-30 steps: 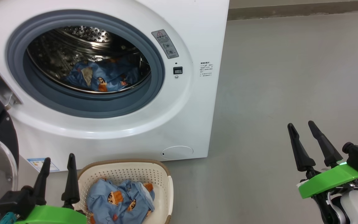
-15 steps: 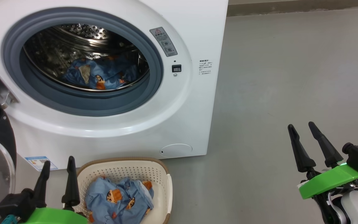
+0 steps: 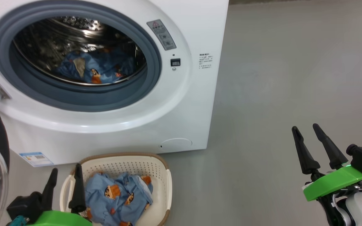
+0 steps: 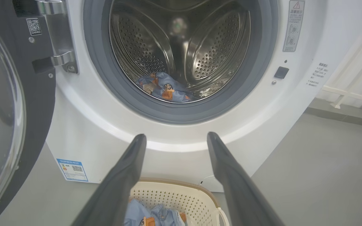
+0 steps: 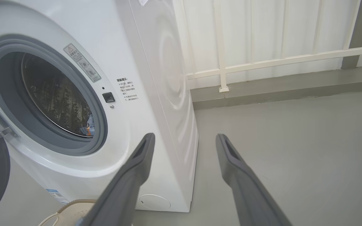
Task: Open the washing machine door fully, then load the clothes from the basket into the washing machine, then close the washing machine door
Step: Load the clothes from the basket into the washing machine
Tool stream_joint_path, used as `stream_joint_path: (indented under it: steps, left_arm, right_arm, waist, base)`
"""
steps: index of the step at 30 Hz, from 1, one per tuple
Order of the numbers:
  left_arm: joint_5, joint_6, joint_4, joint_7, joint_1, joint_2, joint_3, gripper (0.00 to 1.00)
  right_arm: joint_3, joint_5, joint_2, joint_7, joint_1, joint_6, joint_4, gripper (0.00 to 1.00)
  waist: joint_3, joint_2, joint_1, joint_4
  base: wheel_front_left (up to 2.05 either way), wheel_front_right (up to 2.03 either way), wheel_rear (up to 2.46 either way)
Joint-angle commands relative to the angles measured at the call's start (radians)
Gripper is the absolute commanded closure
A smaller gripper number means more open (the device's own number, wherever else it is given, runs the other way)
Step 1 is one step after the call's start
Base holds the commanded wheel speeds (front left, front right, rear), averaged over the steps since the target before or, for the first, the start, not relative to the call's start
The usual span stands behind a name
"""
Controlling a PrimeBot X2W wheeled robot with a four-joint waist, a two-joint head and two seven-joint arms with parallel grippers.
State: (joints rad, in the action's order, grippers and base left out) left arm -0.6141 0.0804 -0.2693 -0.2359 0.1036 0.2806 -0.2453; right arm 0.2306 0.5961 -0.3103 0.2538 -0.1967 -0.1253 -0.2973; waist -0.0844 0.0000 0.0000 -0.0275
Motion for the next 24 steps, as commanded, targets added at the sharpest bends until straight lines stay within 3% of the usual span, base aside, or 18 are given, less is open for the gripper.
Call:
stream_joint_path:
  steps: [1, 10, 24]
  left_arm:
    - [0.005, 0.001, 0.008, -0.001, 0.052, 0.015, 0.031, 0.0]
    - [-0.008, -0.036, -0.129, 0.008, 0.158, -0.008, 0.009, 0.0]
    - [-0.016, -0.126, -0.494, 0.007, 0.428, -0.044, -0.024, 0.0]
  right_arm:
    - [0.023, -0.01, -0.019, 0.008, -0.033, -0.005, 0.02, 0.0]
    - [0.033, -0.006, -0.019, 0.008, -0.089, -0.005, 0.035, 0.0]
    - [0.005, -0.012, -0.021, 0.008, -0.194, -0.005, 0.107, 0.0]
  waist:
    - [-0.028, 0.0, 0.0, -0.004]
    - [-0.165, 0.0, 0.0, -0.013]
    - [-0.447, 0.0, 0.0, -0.042]
  base:
    - [0.0, 0.0, 0.0]
    - [0.0, 0.0, 0.0]
    - [0.0, 0.0, 0.0]
